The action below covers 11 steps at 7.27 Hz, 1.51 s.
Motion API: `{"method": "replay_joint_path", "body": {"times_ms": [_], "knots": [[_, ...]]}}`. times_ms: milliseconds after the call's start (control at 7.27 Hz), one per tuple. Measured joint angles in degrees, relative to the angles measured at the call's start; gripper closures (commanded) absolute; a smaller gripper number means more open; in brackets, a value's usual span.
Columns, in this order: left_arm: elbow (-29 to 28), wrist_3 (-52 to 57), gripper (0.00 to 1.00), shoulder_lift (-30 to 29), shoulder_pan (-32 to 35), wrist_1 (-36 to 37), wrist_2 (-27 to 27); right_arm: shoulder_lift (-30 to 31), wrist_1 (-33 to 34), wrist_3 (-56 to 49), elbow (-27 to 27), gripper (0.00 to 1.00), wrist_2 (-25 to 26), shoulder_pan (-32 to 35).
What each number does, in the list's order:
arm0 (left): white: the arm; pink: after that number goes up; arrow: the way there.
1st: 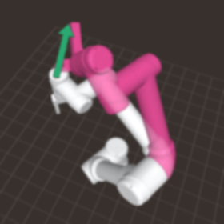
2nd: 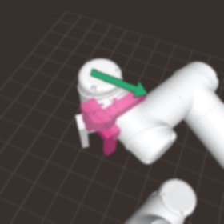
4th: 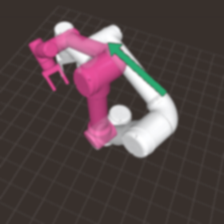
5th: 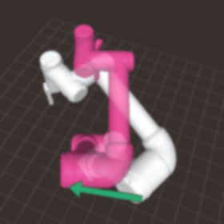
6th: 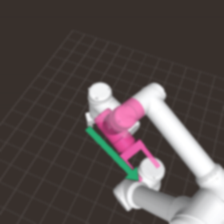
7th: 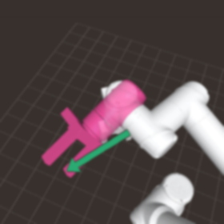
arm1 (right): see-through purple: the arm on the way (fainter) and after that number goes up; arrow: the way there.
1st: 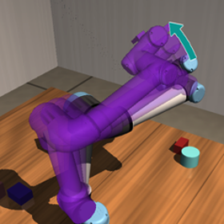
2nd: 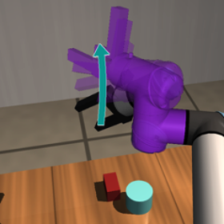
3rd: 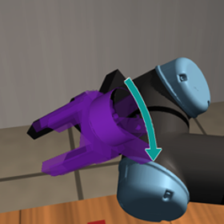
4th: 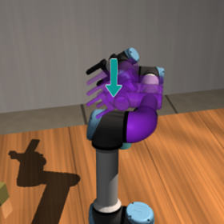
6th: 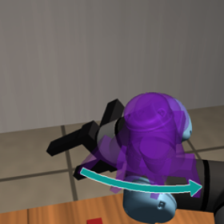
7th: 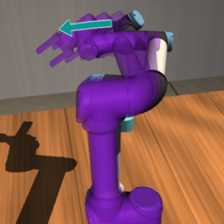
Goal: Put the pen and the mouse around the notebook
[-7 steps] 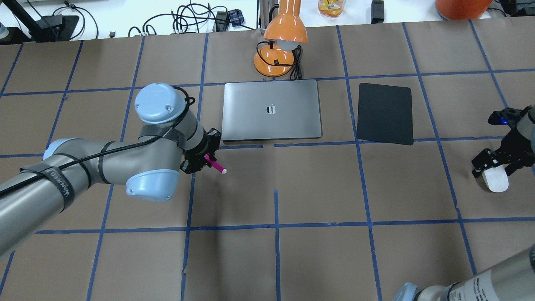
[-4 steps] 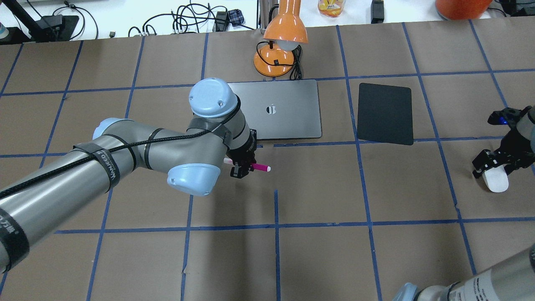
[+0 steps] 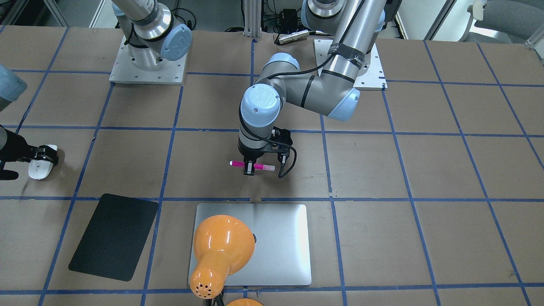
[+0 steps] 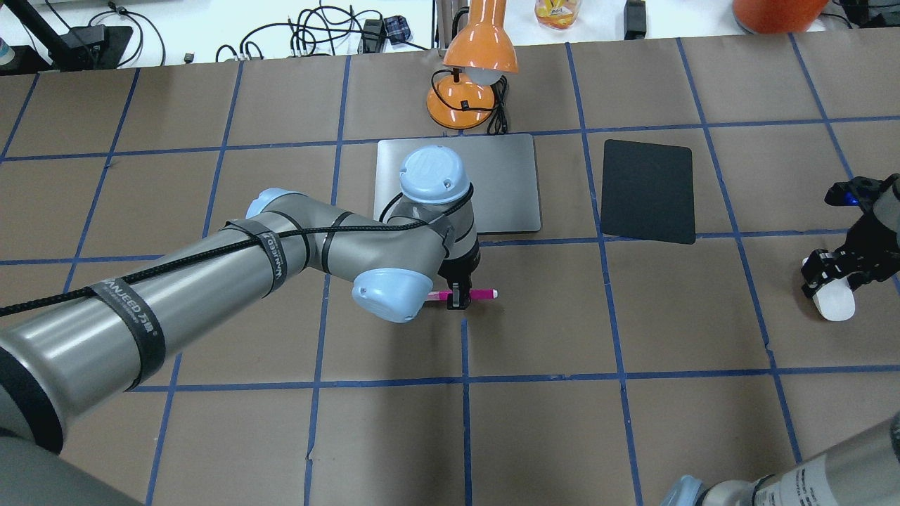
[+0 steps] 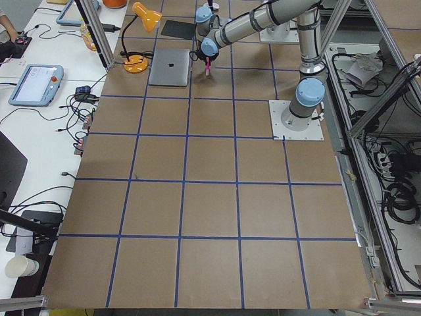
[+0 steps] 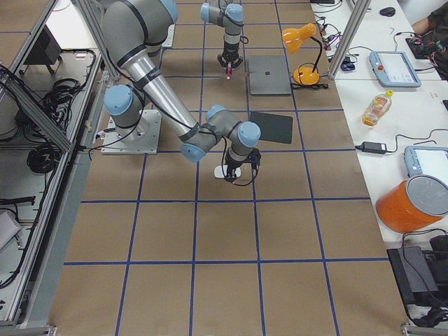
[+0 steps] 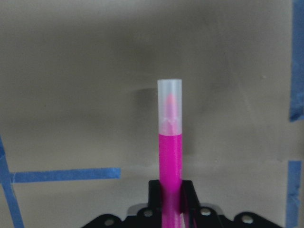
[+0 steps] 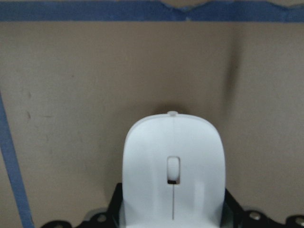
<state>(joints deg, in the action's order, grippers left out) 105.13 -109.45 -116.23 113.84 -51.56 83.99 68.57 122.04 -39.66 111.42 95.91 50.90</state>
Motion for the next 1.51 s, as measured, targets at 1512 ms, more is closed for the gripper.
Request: {"method": "replay_joint_path", "body": {"times_ms": [1512], "knots": [[-8.82,82.07,0.00,22.87,-16.79,-32.98,1.49,-7.92,-0.55,32.63,-20.62,0.53,-5.47,23.74]]}}
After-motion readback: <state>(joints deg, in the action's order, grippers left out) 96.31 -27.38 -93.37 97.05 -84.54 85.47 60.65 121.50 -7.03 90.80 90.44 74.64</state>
